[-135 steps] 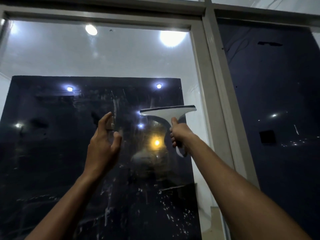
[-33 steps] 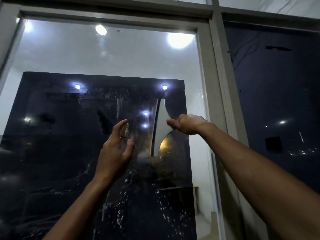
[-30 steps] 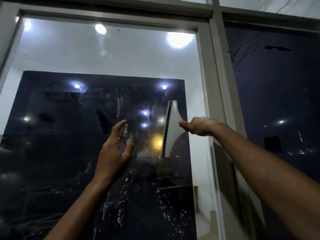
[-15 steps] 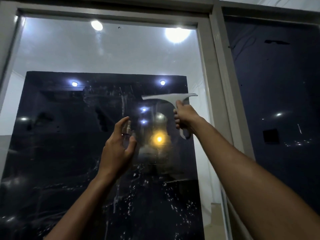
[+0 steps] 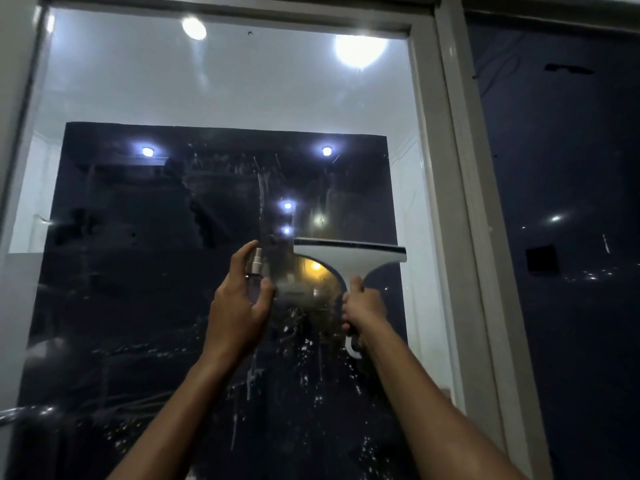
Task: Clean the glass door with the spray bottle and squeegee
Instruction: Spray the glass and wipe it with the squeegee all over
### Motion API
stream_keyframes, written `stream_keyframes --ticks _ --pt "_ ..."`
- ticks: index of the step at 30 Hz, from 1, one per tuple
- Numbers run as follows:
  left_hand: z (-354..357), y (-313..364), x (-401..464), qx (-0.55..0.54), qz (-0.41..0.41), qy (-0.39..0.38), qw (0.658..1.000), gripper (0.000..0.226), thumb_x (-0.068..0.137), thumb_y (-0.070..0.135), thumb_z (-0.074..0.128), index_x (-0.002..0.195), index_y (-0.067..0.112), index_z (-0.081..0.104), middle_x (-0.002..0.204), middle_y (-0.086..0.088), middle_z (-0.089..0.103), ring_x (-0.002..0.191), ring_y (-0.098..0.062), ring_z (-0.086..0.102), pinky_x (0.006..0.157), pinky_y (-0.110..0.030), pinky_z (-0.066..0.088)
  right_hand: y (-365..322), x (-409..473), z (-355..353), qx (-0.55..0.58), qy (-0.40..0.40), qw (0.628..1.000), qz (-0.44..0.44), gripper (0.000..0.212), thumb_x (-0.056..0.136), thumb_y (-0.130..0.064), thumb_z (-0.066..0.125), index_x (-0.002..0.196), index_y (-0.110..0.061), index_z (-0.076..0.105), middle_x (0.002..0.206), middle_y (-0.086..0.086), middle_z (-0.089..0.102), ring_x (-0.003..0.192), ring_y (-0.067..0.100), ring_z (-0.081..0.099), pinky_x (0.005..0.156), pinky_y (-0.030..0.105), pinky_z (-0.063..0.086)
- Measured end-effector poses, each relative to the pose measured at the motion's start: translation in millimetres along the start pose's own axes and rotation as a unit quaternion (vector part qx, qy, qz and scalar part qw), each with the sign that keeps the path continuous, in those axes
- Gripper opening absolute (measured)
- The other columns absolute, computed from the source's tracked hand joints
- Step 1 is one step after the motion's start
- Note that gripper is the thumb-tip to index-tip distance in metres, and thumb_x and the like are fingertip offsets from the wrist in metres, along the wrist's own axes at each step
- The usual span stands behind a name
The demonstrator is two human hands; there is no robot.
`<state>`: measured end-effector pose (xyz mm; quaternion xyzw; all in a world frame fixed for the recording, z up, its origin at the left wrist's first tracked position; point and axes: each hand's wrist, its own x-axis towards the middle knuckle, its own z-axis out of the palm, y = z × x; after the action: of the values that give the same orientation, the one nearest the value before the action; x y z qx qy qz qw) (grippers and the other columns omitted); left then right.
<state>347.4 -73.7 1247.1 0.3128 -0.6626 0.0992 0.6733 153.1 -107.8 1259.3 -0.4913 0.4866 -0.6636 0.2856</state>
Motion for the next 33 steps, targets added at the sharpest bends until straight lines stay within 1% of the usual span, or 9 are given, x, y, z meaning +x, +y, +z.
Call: stream_keyframes --ticks 5,8,11,14,17,21,26,29,33 --pt "-4 -9 -19 -0.003 -0.014 -0.022 1.0 0.056 0.098 0.022 0.056 0.149 0.037 0.036 0.129 -0.007 0.065 0.102 -0.026 0.065 0.077 -0.035 0.048 34 -17 -15 -0.056 0.028 0.998 -0.025 0.056 0.106 -0.05 0.032 0.074 -0.013 0.058 0.068 0.006 0.057 0.055 0.018 0.052 0.051 0.029 0.043" --pt "-8 -10 -19 -0.006 -0.015 -0.024 1.0 0.056 0.098 0.023 0.056 0.148 0.039 0.036 0.129 -0.007 0.065 0.102 -0.025 0.065 0.078 -0.036 0.049 25 -19 -25 -0.102 0.066 0.984 -0.127 0.056 0.106 -0.048 0.031 0.068 -0.015 0.057 0.068 0.005 0.059 0.063 0.02 0.056 0.063 0.032 0.044" --pt "-12 -8 -10 -0.002 -0.006 -0.01 1.0 0.056 0.098 0.023 0.058 0.146 0.04 0.037 0.127 -0.005 0.064 0.096 -0.021 0.063 0.074 -0.032 0.045 -2 -15 -27 -0.22 0.054 0.939 -0.258 0.059 0.105 -0.052 0.034 0.083 -0.01 0.069 0.093 0.016 0.071 0.088 0.034 0.065 0.077 0.04 0.05" --pt "-13 -5 1 -0.006 0.003 0.005 1.0 0.055 0.098 0.024 0.06 0.145 0.041 0.038 0.125 -0.003 0.064 0.097 -0.019 0.062 0.077 -0.032 0.045 -37 -5 -14 -0.399 -0.051 0.859 -0.316 0.064 0.1 -0.065 0.032 0.096 -0.016 0.072 0.113 0.017 0.069 0.105 0.037 0.063 0.08 0.039 0.046" --pt "-12 -3 7 -0.018 0.012 0.003 1.0 0.057 0.098 0.025 0.061 0.147 0.043 0.037 0.124 0.006 0.059 0.102 -0.016 0.062 0.08 -0.034 0.048 -59 12 -7 -0.511 -0.132 0.799 -0.289 0.065 0.097 -0.072 0.03 0.114 -0.026 0.071 0.124 0.012 0.066 0.112 0.032 0.06 0.079 0.037 0.039" --pt "-11 -6 8 -0.023 0.024 0.001 0.999 0.058 0.099 0.025 0.061 0.149 0.042 0.037 0.13 0.012 0.056 0.108 -0.01 0.058 0.086 -0.034 0.049 -68 38 -40 -0.57 -0.151 0.777 -0.221 0.07 0.095 -0.075 0.03 0.117 -0.021 0.069 0.128 0.011 0.065 0.115 0.03 0.06 0.09 0.036 0.044" --pt "-13 -17 6 0.009 0.025 -0.007 1.0 0.052 0.1 0.029 0.059 0.146 0.04 0.038 0.109 0.015 0.057 0.083 0.008 0.054 0.064 -0.021 0.045 -66 63 -111 -0.581 -0.085 0.798 -0.138 0.066 0.089 -0.081 0.034 0.095 -0.026 0.069 0.094 0.002 0.068 0.067 0.017 0.06 0.05 0.024 0.038" --pt "-16 -19 7 -0.003 0.015 -0.026 1.0 0.049 0.1 0.029 0.057 0.143 0.039 0.038 0.103 0.009 0.062 0.075 -0.008 0.064 0.063 -0.029 0.05 -64 68 -145 -0.568 -0.058 0.814 -0.108 0.075 0.09 -0.079 0.033 0.116 -0.019 0.07 0.1 0.001 0.068 0.07 0.015 0.058 0.057 0.025 0.04" --pt "-15 -13 16 -0.006 0.009 -0.05 0.999 0.049 0.101 0.025 0.057 0.144 0.038 0.038 0.105 0.004 0.065 0.078 -0.013 0.066 0.066 -0.033 0.052 -56 57 -169 -0.608 0.012 0.777 -0.161 0.082 0.089 -0.082 0.021 0.125 -0.025 0.068 0.132 0.003 0.065 0.113 0.026 0.06 0.089 0.04 0.046"
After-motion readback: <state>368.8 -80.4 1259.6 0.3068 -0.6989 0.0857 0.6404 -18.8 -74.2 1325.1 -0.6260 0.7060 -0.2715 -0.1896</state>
